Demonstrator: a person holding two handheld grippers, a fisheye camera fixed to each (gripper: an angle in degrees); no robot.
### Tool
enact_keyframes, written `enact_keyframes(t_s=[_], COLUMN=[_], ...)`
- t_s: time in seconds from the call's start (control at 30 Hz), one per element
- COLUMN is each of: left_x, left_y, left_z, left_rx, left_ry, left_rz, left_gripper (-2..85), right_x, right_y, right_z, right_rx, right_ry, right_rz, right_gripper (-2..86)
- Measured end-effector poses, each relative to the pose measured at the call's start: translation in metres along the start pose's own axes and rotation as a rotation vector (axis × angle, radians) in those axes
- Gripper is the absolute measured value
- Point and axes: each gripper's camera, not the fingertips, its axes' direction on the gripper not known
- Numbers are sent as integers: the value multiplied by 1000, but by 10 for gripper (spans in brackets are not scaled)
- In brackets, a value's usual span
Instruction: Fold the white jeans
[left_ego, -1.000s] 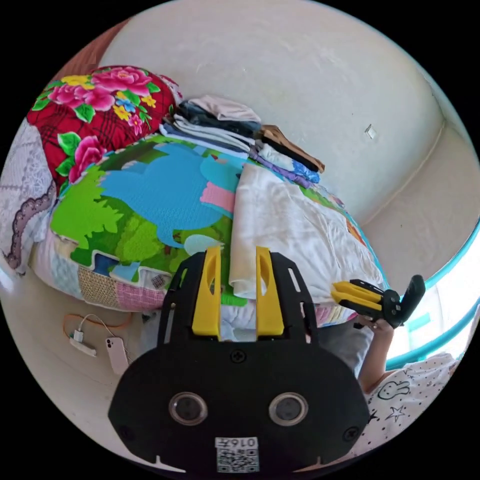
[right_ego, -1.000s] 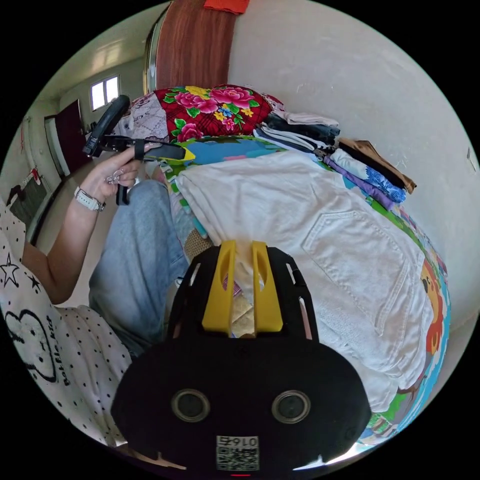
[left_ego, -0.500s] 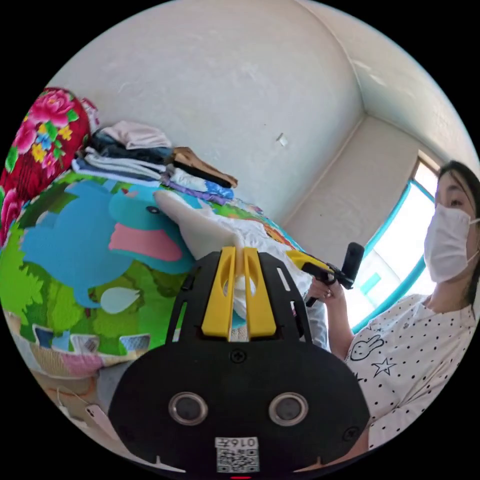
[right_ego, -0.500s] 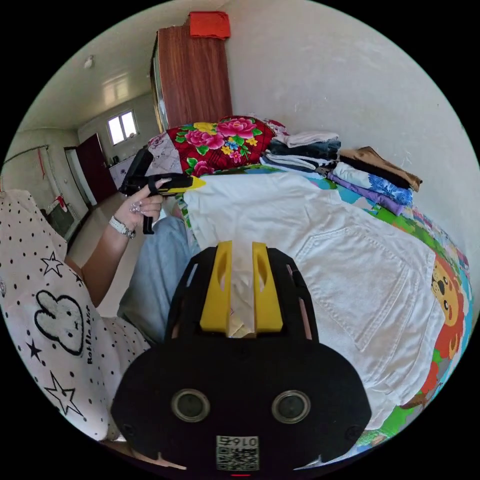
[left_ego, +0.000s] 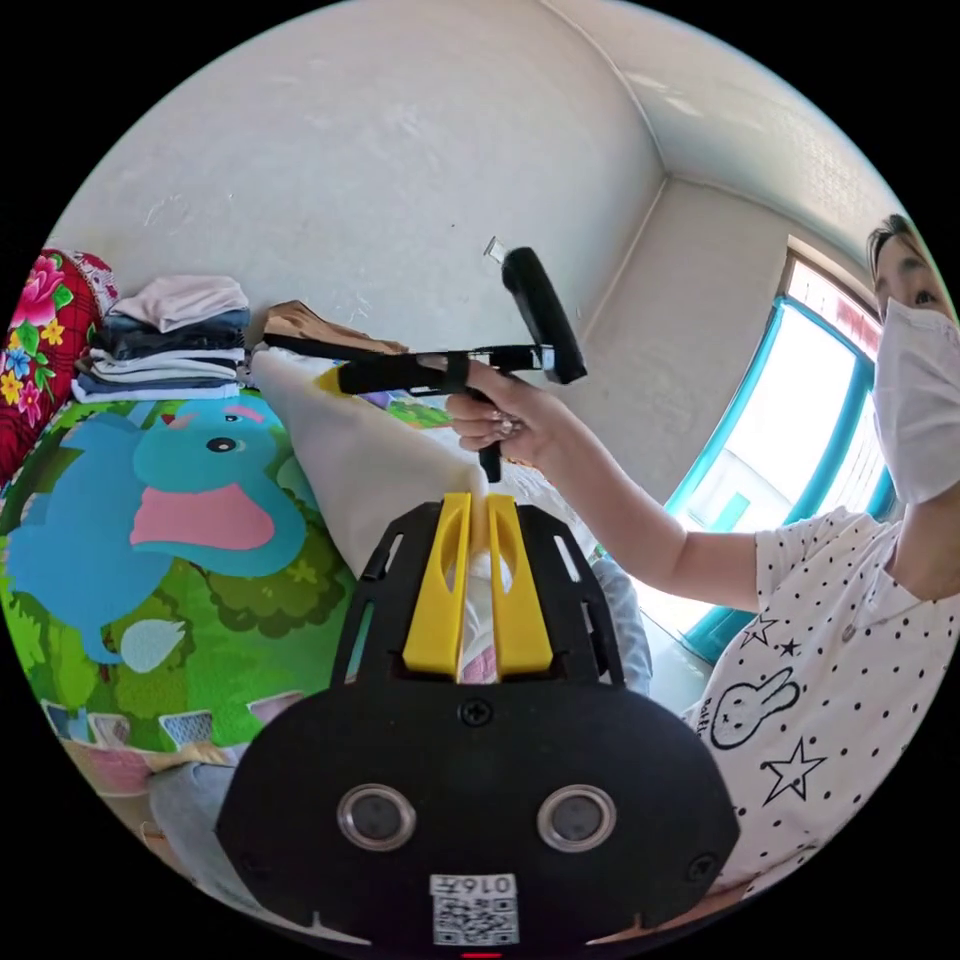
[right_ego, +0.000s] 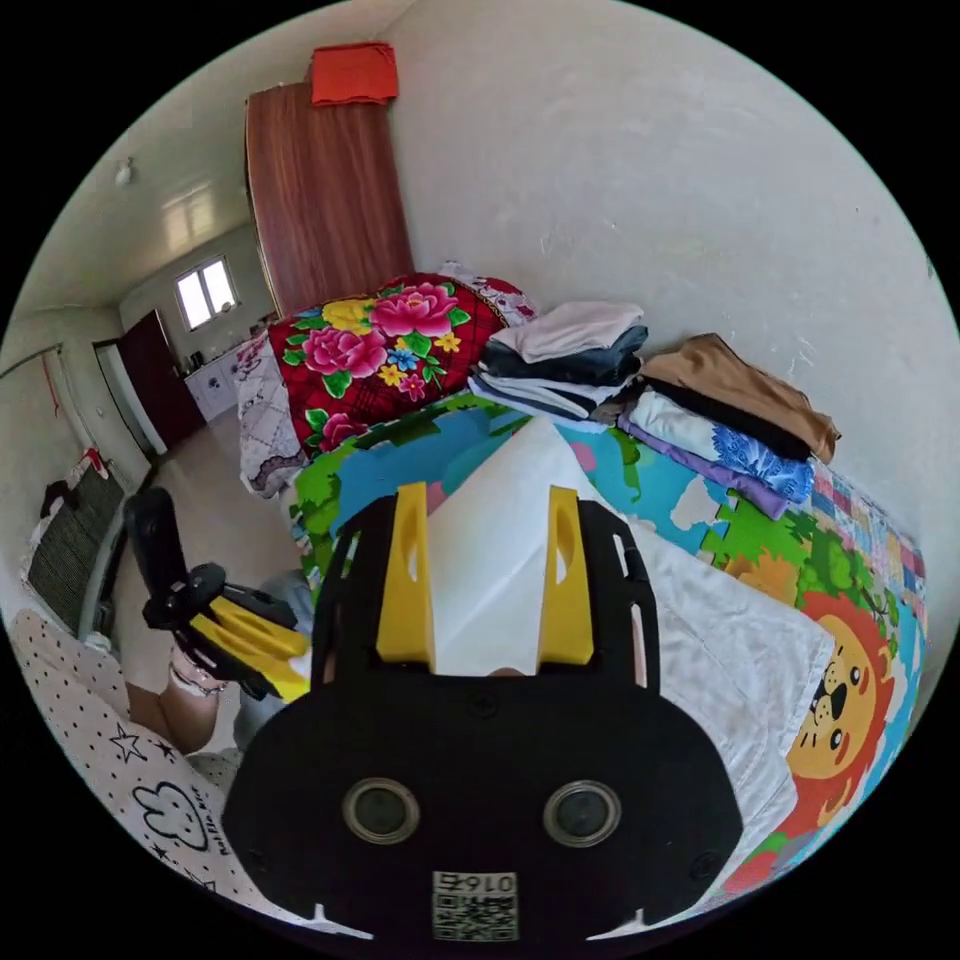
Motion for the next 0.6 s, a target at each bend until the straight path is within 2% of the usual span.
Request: enact_keyframes(t_s=[0.13,0.33,0.4,0.5,0.53,0.6], left_x=[0,8,21,39,43,53], left_y=[-11,-41,-57,-77,-80,-94], left_z=[-24,-41,-38,-30,-29,-28], left_rx=[19,18,-2,-33,-38,-46], left_ry=[-50,-68,-88,-118,-124,-135], left_rz=[-15,1,36,83,91,110], left_gripper=[0,0,2,3,2,1], right_x=[-8,-30,-36,-35,-29,-20], right_y=[-35,-43,-40,-33,-31,-26], right_z=[69,100,111,126,128,131], right_rx=[-207,-264,-310,-319,-309,-309], right_ry=[103,76,158,401,490,557], right_rz=[10,-33,-82,-145,-150,-174], right_gripper=[195,200,202,189,173,87])
